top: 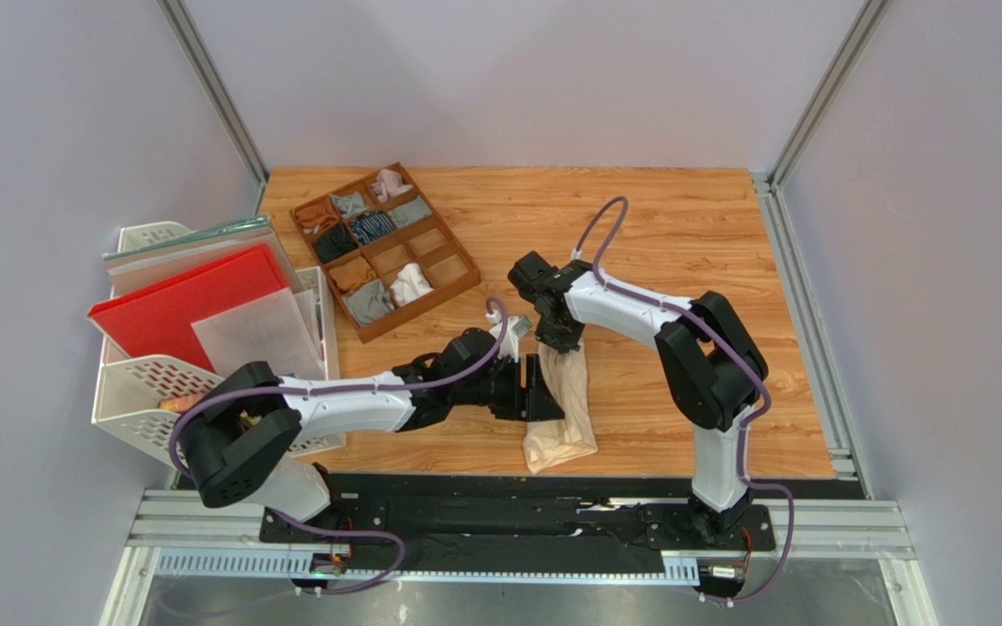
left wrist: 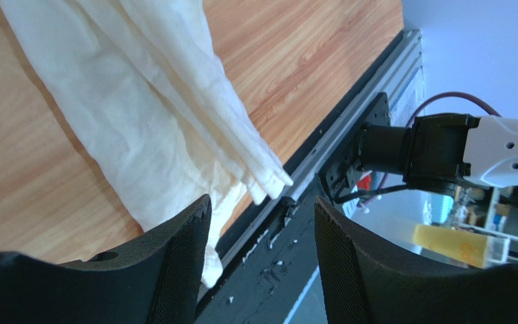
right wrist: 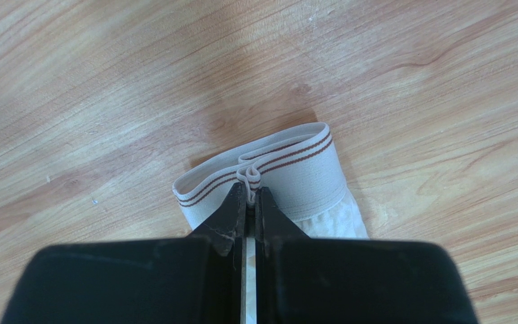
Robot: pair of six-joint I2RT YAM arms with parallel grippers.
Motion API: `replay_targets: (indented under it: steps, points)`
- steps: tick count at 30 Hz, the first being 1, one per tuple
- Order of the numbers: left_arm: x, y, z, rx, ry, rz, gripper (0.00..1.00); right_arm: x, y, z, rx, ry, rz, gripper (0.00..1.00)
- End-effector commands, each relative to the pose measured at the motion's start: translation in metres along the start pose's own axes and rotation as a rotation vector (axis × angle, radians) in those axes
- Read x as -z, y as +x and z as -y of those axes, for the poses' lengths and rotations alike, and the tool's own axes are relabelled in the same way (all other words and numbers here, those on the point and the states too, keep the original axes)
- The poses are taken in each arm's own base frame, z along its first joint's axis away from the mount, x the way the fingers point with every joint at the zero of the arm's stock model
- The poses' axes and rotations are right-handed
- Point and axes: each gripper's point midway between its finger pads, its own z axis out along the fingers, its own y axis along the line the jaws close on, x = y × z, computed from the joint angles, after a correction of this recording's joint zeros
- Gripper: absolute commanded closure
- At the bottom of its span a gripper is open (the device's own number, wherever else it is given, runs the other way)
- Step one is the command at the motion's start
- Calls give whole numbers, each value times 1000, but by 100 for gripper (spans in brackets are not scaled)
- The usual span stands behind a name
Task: Roll the underwear
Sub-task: Fold the underwear at the center of the board.
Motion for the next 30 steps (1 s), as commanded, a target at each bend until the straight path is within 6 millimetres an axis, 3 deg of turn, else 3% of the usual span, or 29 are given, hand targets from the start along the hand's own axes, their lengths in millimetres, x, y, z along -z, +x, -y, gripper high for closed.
replay_targets:
  steps: [1,2,3,6,9,19,24,30]
  points:
    - [8,5,24,60,124,-17,36,-2,-4,-8,13,-10,23,100]
    - [8,4,25,64,121,-15,36,-2,-3,-9,19,-12,19,100]
    - [7,4,21,74,99,-18,25,-3,-2,-9,23,-12,16,100]
    - [-2,8,6,105,17,-59,24,-6,0,-8,43,-15,9,100]
    - [-13,13,4,147,36,-89,24,-10,3,-7,64,-21,4,100]
    - [-34,3,8,127,57,-83,29,-15,2,-8,114,-23,3,100]
    - [-41,4,7,115,58,-103,41,-17,-1,-6,127,-15,8,100]
    - [-44,14,5,143,47,-166,46,-23,6,-3,135,-11,-16,100]
